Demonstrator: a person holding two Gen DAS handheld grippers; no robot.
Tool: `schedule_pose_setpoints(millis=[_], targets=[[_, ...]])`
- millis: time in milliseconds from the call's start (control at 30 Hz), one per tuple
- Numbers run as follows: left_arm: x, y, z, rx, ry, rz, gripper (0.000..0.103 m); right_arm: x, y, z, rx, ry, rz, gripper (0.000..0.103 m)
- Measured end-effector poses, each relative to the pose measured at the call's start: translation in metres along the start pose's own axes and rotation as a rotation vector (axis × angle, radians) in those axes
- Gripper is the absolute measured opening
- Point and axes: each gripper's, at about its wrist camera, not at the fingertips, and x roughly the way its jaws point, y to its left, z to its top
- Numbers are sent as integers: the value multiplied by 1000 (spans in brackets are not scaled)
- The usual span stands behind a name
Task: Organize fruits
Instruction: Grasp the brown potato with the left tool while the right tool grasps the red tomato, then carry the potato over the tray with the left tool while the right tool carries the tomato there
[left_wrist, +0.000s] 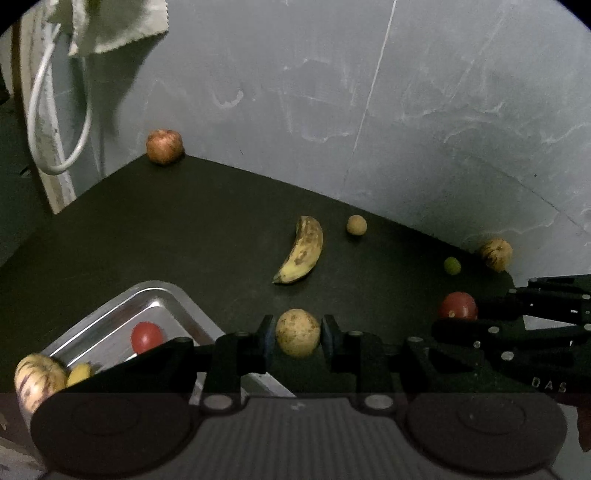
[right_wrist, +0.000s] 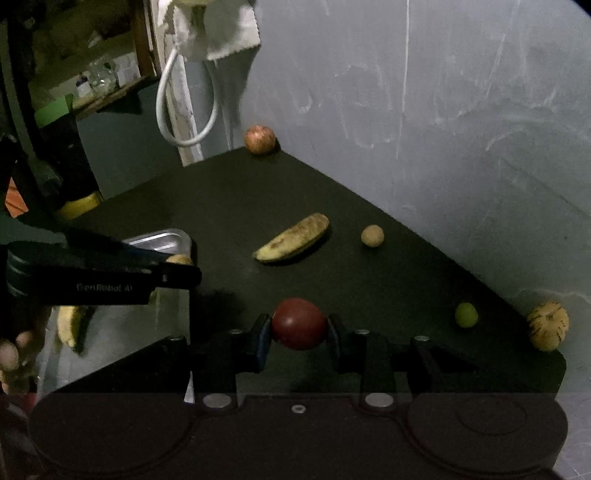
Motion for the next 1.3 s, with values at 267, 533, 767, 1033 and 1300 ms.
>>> schedule_pose_setpoints(millis=[267, 533, 767, 1033, 1300], targets=[[-44, -7, -5, -34, -62, 47, 28, -35, 10, 10, -18, -66, 38, 34], [-88, -4, -13, -77, -127, 108, 28, -69, 26, 21, -54, -135, 98, 34], [-122, -1, -27, -121, -172, 164, 28, -93, 45, 26, -103, -176, 157, 34], [-153, 2, -40, -161, -209, 212, 28, -115, 62, 29, -150, -210, 216, 34], [-179, -1, -53, -185, -243, 252, 28, -136, 72, 27, -178, -242, 266, 34]])
